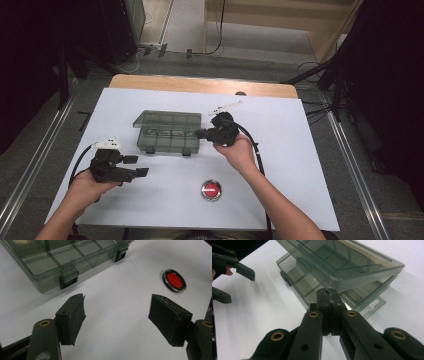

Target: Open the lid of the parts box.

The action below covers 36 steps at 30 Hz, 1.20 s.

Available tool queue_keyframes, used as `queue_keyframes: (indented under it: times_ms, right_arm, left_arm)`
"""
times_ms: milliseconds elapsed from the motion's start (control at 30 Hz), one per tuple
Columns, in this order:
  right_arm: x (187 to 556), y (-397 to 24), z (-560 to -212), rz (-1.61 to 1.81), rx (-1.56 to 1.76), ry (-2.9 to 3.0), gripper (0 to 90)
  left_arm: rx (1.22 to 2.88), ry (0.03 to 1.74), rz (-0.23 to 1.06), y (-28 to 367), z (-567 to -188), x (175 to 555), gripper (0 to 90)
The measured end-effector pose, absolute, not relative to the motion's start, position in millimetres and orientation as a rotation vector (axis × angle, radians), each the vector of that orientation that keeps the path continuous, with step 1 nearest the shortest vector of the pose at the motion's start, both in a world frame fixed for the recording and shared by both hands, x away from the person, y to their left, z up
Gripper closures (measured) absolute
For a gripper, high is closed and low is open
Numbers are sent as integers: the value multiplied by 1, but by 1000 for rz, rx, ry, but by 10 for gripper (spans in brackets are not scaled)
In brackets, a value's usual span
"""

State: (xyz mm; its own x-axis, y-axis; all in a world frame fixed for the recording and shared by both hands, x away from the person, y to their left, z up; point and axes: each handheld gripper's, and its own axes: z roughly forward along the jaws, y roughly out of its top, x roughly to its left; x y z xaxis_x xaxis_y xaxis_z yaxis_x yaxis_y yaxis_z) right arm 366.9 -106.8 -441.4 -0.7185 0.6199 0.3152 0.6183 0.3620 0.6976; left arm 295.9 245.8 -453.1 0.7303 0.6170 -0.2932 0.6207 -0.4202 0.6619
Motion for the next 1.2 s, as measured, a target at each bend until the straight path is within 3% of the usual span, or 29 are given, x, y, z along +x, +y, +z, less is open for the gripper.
queue_keyframes:
  times_ms: [767, 1200]
  right_arm:
    - [376, -106, -434, 1332, 1204, 2575, 900]
    - [381, -102, -429, 1339, 1183, 2577, 900]
  left_arm:
    - [2134, 987, -4, 257, -446, 338, 288]
    - [2116, 1037, 62, 264, -438, 358, 307]
